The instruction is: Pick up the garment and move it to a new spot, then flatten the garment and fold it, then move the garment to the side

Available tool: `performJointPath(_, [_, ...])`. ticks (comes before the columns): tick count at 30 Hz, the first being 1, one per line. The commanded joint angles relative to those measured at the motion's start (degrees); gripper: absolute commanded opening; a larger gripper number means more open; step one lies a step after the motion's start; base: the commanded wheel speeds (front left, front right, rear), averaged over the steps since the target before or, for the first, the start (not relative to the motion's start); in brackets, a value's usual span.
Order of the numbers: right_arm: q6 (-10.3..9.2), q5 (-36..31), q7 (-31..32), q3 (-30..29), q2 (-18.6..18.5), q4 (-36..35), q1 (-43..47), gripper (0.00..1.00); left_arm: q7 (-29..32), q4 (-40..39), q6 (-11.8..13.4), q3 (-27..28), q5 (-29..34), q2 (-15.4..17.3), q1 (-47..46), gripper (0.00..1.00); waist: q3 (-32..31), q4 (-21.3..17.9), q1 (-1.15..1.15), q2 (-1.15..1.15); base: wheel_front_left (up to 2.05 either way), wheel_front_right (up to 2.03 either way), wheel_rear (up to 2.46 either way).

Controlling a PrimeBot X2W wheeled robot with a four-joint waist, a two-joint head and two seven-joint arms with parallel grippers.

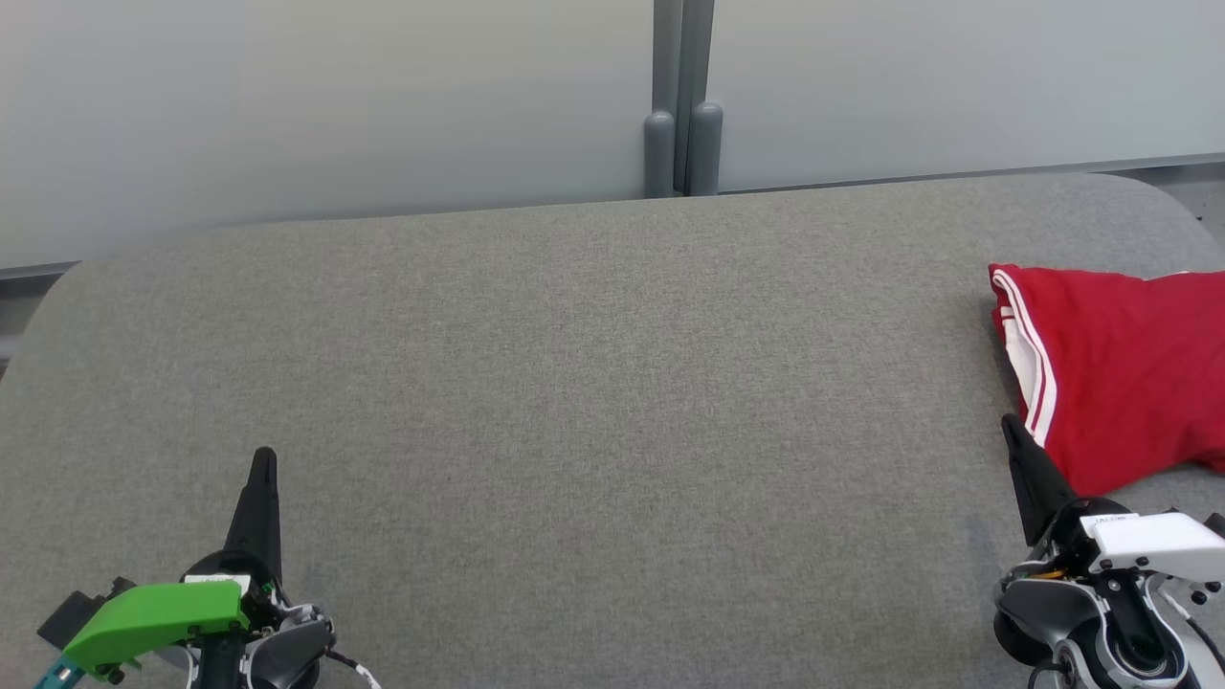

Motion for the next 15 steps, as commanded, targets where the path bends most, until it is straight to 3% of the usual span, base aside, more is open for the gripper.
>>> performJointPath(1, [0.04,-0.3,0.2,-0.2,-0.1,0.1,-0.5,0.0,0.2,0.1,-0.3,0.2,0.1,0.0,-0.6,0.0,0.0,0.0,0.0,0.29,0.0,0.0,0.0])
performJointPath(15, [0.04,-0.6,0.5,-0.5,0.2,0.1,-0.6,0.0,0.3,0.1,-0.3,0.3,0.2,-0.1,-0.6,0.0,0.0,0.0,0.0,0.29,0.0,0.0,0.0])
